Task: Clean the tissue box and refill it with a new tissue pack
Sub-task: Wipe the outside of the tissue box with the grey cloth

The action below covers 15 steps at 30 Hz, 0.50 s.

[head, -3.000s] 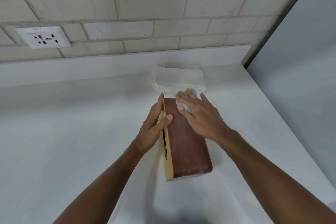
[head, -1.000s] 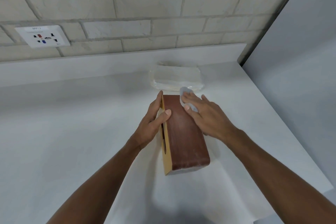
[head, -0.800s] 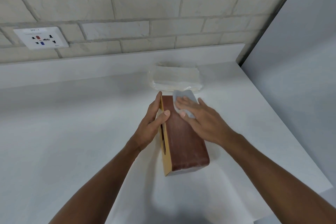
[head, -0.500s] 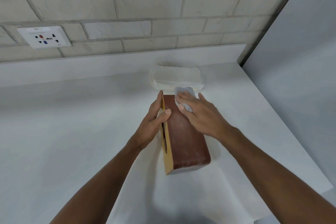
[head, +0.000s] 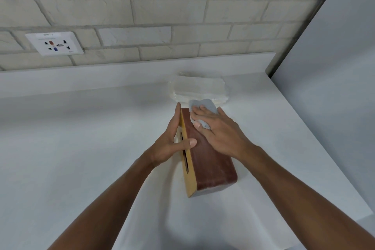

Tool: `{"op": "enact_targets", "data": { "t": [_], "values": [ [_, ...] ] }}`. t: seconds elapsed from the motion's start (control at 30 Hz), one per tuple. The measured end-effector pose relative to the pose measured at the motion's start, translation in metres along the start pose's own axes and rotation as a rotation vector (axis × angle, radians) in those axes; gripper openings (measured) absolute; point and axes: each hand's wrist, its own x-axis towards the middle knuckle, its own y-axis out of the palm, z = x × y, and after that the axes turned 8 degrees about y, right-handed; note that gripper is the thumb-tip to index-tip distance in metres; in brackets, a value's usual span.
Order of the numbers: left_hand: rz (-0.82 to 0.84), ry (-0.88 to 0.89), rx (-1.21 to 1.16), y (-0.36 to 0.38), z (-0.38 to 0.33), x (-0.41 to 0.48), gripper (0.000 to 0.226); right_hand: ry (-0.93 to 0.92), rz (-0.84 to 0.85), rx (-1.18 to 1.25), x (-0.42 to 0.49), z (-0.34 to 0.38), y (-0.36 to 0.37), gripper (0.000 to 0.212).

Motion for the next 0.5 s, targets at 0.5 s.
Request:
{"op": "enact_targets", "data": {
  "t": [0.5],
  "values": [
    [-0.018,-0.023,-0.006,0.002,0.001,-0.001,0.116,-0.010,0.035,-0.019,-0.001,-0.006,-0.010,0.046]
  ]
}}
